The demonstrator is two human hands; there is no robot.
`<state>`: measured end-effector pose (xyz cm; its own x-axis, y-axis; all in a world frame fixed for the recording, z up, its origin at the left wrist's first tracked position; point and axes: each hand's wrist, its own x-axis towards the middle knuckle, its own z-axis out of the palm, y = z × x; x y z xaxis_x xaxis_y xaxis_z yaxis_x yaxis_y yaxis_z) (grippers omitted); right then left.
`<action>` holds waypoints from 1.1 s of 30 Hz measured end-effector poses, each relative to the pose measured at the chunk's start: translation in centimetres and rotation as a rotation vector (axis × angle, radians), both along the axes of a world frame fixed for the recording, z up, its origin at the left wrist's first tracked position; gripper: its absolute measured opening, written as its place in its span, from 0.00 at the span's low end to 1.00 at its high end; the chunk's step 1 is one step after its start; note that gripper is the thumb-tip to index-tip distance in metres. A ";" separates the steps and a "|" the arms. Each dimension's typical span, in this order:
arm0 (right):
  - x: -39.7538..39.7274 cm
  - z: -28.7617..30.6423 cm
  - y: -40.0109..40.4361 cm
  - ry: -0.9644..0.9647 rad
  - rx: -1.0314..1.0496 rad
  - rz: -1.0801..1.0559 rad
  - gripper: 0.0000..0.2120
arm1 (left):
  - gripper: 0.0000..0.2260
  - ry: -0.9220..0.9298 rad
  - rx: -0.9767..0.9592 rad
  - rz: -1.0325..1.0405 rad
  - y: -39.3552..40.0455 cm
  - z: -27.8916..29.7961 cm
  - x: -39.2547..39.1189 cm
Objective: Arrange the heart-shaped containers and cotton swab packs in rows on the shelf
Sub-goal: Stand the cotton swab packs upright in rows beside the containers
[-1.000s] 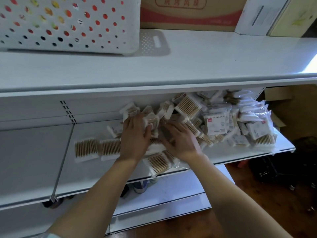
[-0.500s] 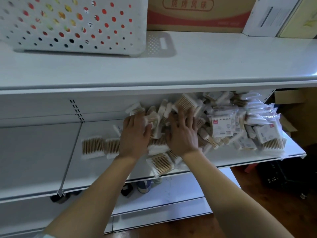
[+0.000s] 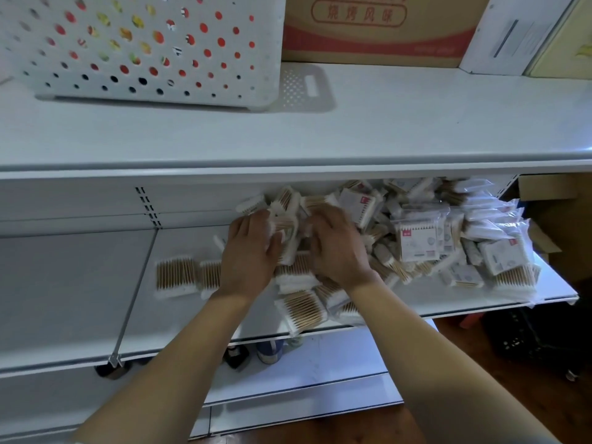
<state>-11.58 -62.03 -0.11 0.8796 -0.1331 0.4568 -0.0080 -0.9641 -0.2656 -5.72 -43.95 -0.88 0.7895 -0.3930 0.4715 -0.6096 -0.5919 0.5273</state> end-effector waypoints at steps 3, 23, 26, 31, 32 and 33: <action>0.6 1.5 -1.0 0.051 0.049 -0.308 0.29 | 0.19 0.007 -0.003 0.010 -0.1 0.1 0.1; 2.6 2.2 -6.3 0.397 -0.434 -0.315 0.24 | 0.20 -0.017 -0.073 0.073 -0.9 0.3 -0.3; 3.9 3.1 -5.3 0.419 -0.463 -0.356 0.22 | 0.20 0.001 -0.055 0.072 -0.8 0.4 -0.3; 6.1 2.7 -5.1 0.466 -0.411 -0.210 0.13 | 0.21 0.041 -0.065 0.077 -0.9 0.8 -0.4; 6.6 2.7 -5.3 0.493 -0.392 -0.181 0.16 | 0.21 0.048 -0.072 0.080 -0.8 0.9 -0.4; 7.0 2.9 -5.3 0.549 -0.388 -0.147 0.18 | 0.21 0.056 -0.073 0.080 -0.8 1.0 -0.6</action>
<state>-4.57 -67.34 2.75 0.9825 -0.1858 -0.0113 -0.1808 -0.9672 0.1784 -6.27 -44.72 0.08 0.8426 -0.2941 0.4512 -0.5307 -0.5958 0.6028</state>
